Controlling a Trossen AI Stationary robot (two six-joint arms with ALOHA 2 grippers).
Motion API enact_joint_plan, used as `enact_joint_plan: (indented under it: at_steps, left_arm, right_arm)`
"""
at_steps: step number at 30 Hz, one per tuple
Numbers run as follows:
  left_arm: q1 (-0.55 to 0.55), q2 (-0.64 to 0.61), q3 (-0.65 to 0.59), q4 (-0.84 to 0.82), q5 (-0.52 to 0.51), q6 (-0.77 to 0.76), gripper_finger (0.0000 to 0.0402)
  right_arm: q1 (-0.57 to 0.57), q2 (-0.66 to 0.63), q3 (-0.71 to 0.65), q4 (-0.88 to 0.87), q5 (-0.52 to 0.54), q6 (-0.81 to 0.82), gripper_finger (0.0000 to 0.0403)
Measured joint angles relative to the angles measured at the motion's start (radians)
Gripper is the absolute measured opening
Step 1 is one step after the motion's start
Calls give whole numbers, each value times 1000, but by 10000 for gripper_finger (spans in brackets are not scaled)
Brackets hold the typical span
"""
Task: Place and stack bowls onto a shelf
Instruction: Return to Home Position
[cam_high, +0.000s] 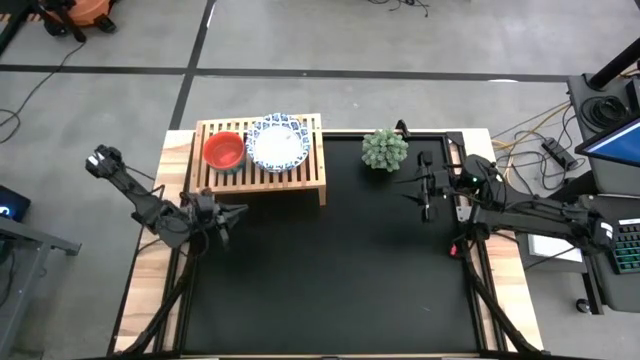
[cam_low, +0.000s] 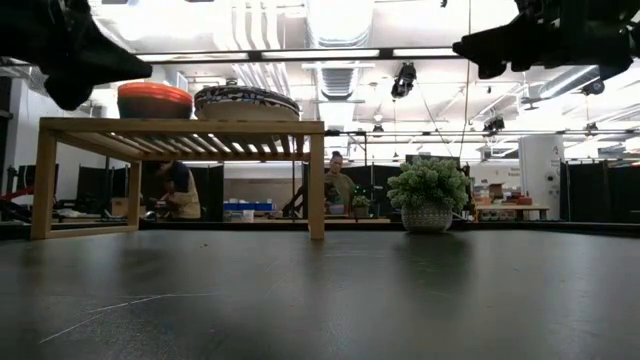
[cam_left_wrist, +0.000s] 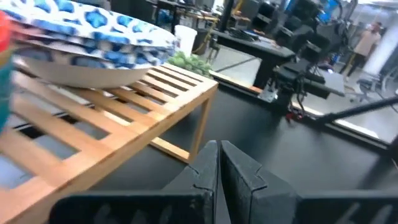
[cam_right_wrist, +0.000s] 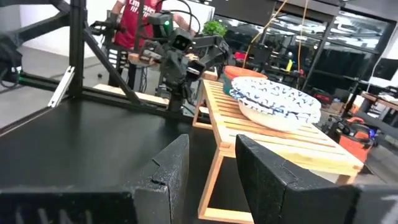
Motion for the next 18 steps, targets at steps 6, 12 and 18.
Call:
enact_joint_plan:
  at_steps: [6, 12, 18]
  left_arm:
    - [74, 93, 0, 147, 84, 99, 0]
    - [211, 185, 0, 359, 360, 249, 0]
    - [366, 246, 0, 429, 621, 422, 0]
  right_arm:
    - [-48, 0, 0, 26, -86, 35, 123]
    - [-50, 0, 0, 25, -91, 24, 123]
    - [-67, 0, 0, -20, -92, -1, 123]
